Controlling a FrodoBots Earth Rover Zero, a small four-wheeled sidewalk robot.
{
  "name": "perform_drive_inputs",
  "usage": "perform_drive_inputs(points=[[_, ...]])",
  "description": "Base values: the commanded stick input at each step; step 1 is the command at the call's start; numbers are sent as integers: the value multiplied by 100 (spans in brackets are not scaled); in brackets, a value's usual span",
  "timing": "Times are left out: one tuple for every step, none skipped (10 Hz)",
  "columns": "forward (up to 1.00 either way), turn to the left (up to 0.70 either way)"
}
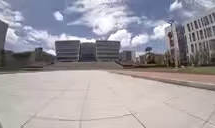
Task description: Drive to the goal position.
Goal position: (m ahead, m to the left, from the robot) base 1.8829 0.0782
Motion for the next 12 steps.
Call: perform_drive_inputs(points=[[100,5],[100,5],[100,5],[100,5],[100,5],[100,5],[100,5],[100,5],[100,5],[100,5],[100,5],[100,5]])
